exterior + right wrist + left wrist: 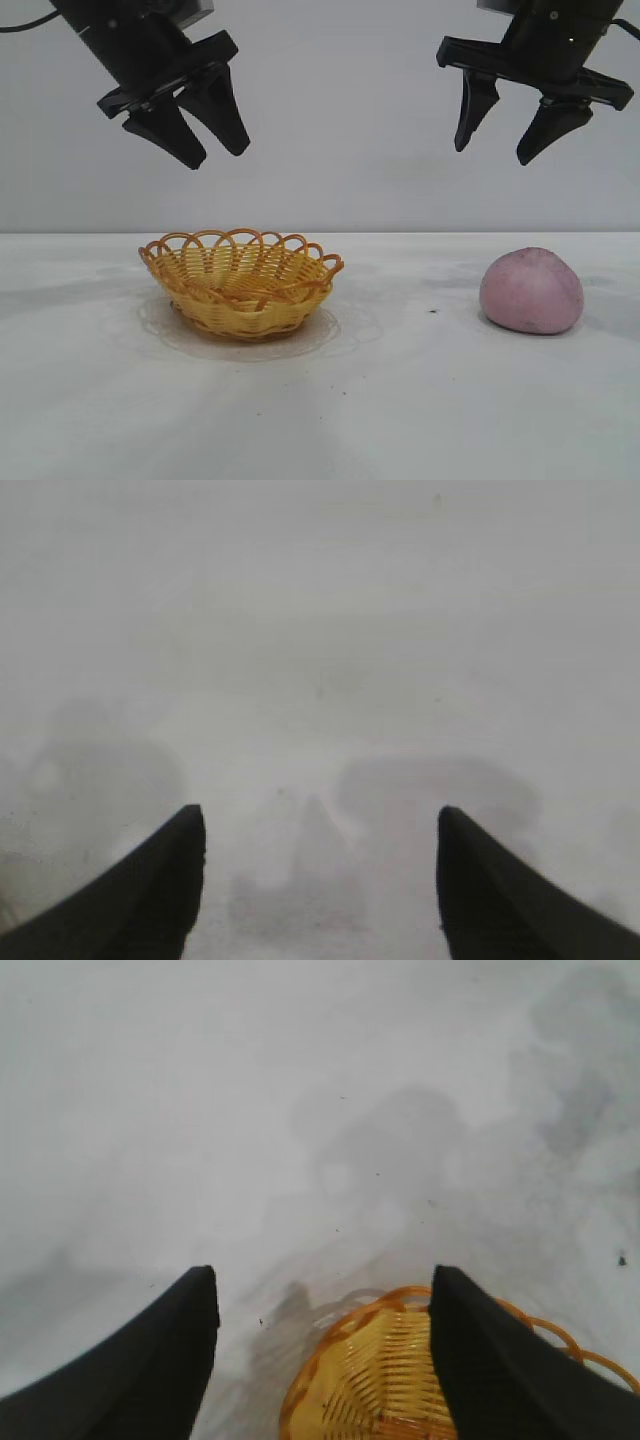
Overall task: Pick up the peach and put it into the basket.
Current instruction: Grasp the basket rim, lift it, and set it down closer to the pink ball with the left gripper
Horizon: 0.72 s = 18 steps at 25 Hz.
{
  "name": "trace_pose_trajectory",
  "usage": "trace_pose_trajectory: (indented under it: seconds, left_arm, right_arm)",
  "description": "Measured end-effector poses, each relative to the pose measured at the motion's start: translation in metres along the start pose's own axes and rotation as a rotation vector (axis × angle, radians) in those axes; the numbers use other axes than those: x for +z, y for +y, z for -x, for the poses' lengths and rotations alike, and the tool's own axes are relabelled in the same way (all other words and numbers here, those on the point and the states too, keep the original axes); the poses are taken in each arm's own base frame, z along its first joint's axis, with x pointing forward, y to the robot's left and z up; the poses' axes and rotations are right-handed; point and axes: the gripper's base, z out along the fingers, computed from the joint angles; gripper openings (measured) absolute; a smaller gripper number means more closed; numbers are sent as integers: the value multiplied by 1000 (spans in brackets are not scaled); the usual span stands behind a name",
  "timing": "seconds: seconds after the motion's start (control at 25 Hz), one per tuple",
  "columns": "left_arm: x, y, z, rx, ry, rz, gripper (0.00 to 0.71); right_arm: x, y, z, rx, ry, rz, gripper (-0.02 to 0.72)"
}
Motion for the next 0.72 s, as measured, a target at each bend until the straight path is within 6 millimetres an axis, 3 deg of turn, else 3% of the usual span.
trace_pose_trajectory:
  seconds: [0.72]
  left_arm:
    - [-8, -4, 2, 51, 29, -15, 456]
  right_arm:
    - [0, 0, 0, 0, 0, 0, 425]
